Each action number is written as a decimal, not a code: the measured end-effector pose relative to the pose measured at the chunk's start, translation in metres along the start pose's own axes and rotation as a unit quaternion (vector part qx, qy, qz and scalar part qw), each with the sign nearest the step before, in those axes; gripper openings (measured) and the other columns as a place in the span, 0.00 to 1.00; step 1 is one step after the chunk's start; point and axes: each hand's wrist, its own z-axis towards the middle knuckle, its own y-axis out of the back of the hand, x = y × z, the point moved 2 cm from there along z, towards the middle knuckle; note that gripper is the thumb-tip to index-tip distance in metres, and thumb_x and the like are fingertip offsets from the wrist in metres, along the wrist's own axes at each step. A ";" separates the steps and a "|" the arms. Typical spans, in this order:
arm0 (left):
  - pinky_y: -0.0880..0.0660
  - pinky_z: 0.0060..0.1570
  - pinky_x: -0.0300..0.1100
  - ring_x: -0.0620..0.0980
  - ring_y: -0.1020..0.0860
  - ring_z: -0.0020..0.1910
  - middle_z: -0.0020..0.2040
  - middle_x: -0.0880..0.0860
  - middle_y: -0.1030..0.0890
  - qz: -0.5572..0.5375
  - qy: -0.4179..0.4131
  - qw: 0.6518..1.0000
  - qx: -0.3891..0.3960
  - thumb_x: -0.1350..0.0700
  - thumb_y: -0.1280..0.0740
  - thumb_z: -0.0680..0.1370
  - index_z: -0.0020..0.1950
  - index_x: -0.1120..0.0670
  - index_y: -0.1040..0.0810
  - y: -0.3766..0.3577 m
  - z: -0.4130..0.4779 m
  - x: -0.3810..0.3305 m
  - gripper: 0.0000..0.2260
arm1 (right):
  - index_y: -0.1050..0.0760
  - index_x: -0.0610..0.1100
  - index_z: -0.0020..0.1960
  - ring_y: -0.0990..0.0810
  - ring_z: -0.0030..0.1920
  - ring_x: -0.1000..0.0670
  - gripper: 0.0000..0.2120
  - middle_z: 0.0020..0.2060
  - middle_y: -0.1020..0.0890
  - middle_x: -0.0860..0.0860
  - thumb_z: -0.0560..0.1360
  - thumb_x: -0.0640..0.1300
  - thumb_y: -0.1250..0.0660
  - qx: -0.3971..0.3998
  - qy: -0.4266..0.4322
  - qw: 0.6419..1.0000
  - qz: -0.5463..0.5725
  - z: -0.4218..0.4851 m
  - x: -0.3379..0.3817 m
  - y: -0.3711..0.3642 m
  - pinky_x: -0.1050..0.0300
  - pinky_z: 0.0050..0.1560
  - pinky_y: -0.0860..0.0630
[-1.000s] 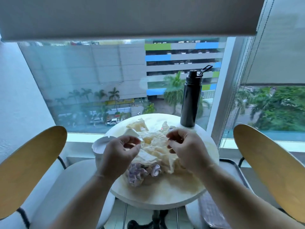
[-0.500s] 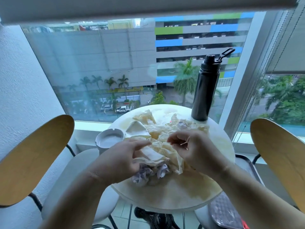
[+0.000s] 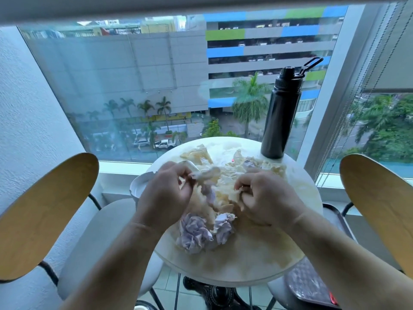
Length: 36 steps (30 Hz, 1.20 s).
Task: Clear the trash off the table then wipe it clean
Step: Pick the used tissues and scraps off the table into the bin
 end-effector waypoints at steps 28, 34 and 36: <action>0.23 0.48 0.33 0.51 0.22 0.47 0.51 0.53 0.23 -0.011 -0.056 0.990 -0.126 0.69 0.25 0.71 0.52 0.58 0.22 -0.015 0.017 -0.008 0.13 | 0.20 0.43 0.53 0.12 0.48 0.45 0.11 0.46 0.13 0.44 0.79 0.30 0.35 -0.146 -0.126 0.901 0.388 0.020 -0.037 0.036 0.46 0.49 0.14; 0.15 0.36 0.52 0.51 0.13 0.41 0.49 0.53 0.16 -0.149 0.035 0.972 -0.176 0.62 0.34 0.84 0.55 0.54 0.25 -0.010 0.021 -0.017 0.04 | 0.30 0.44 0.58 0.15 0.48 0.36 0.15 0.54 0.19 0.39 0.82 0.29 0.48 -0.115 -0.193 0.804 0.551 0.023 -0.041 0.039 0.35 0.46 0.15; 0.15 0.34 0.51 0.54 0.12 0.39 0.49 0.54 0.15 -0.320 0.136 0.922 -0.172 0.64 0.39 0.86 0.55 0.52 0.24 -0.006 0.022 -0.026 0.08 | 0.28 0.44 0.57 0.18 0.49 0.38 0.17 0.51 0.20 0.39 0.81 0.27 0.49 -0.104 -0.199 0.760 0.610 0.025 -0.040 0.042 0.34 0.54 0.17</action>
